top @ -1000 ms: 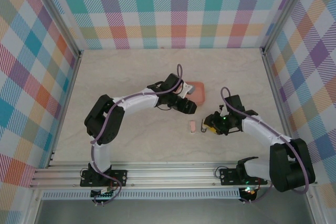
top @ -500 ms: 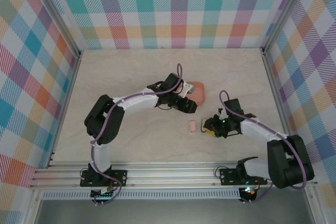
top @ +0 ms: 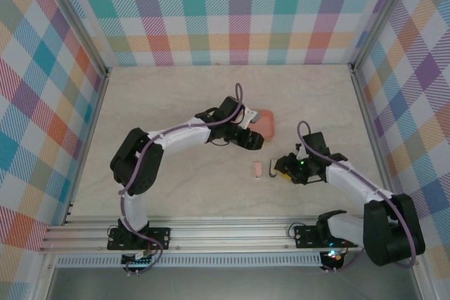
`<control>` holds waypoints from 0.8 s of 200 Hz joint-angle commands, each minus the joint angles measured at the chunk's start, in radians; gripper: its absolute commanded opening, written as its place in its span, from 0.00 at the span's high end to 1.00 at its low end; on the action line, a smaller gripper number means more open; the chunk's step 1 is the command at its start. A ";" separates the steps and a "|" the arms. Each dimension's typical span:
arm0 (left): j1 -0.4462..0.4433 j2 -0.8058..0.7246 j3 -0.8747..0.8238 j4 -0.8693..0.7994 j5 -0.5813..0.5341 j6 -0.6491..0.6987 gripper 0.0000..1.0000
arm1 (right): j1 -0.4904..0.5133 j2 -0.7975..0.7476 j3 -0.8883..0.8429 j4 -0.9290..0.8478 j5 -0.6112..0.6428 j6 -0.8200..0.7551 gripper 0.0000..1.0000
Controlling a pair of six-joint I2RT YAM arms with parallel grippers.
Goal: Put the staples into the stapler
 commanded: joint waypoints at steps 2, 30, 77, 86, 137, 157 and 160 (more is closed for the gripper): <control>0.027 -0.097 -0.024 0.026 -0.059 -0.014 0.39 | -0.004 -0.040 0.057 -0.063 0.036 -0.032 0.59; 0.066 -0.171 -0.063 0.037 -0.126 -0.027 0.36 | -0.004 -0.058 0.083 -0.068 0.061 -0.052 0.55; 0.155 -0.335 -0.189 0.067 -0.297 -0.039 0.29 | -0.006 -0.092 0.129 -0.068 0.196 -0.136 0.48; 0.175 -0.370 -0.215 0.071 -0.339 -0.039 0.27 | -0.007 -0.099 0.137 -0.067 0.235 -0.159 0.45; 0.289 -0.549 -0.361 0.091 -0.656 -0.017 0.12 | -0.008 -0.136 0.154 0.010 0.419 -0.297 0.21; 0.343 -0.610 -0.443 0.147 -0.769 -0.022 0.04 | -0.009 -0.151 0.147 0.059 0.481 -0.348 0.00; 0.351 -0.617 -0.455 0.156 -0.782 -0.023 0.03 | -0.009 -0.153 0.145 0.068 0.490 -0.355 0.01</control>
